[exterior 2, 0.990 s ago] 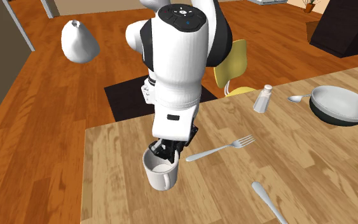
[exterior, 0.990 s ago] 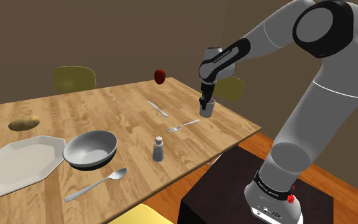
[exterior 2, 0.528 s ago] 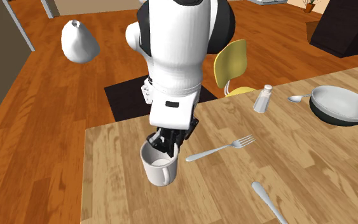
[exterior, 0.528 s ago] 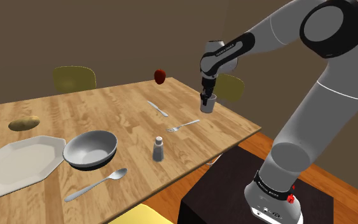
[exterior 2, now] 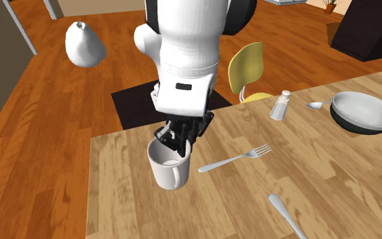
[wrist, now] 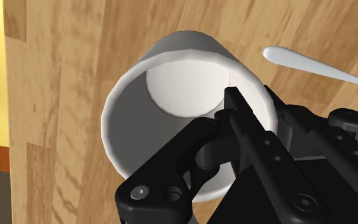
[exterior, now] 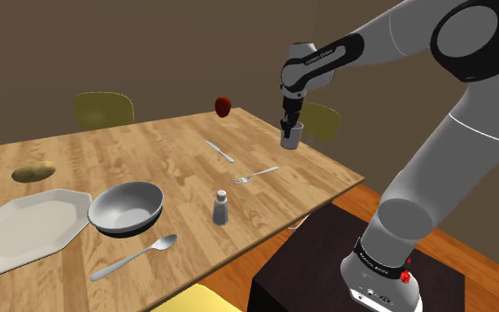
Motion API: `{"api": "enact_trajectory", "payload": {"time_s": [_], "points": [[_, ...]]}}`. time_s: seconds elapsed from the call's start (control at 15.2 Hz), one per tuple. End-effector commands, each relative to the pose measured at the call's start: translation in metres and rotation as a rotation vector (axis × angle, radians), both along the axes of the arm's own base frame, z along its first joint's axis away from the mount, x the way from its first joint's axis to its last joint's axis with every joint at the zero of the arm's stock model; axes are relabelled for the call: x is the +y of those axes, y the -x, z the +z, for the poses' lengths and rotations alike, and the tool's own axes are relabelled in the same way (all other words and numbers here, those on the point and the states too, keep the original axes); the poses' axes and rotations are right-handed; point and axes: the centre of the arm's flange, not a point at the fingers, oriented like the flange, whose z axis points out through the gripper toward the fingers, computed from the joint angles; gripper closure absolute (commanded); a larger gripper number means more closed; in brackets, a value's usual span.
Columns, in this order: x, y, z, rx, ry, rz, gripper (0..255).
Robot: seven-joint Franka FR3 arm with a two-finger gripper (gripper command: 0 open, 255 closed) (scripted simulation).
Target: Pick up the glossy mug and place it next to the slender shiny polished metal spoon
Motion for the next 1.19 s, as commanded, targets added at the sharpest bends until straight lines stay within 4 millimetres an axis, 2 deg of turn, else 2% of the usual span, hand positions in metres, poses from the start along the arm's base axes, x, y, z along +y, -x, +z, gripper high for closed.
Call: {"api": "enact_trajectory", "payload": {"time_s": [0.0,1.12], "points": [[0.001,0.001,0.011,0.000,0.000,0.000,255],[0.001,0.001,0.100,0.000,0.000,0.000,255]]}}
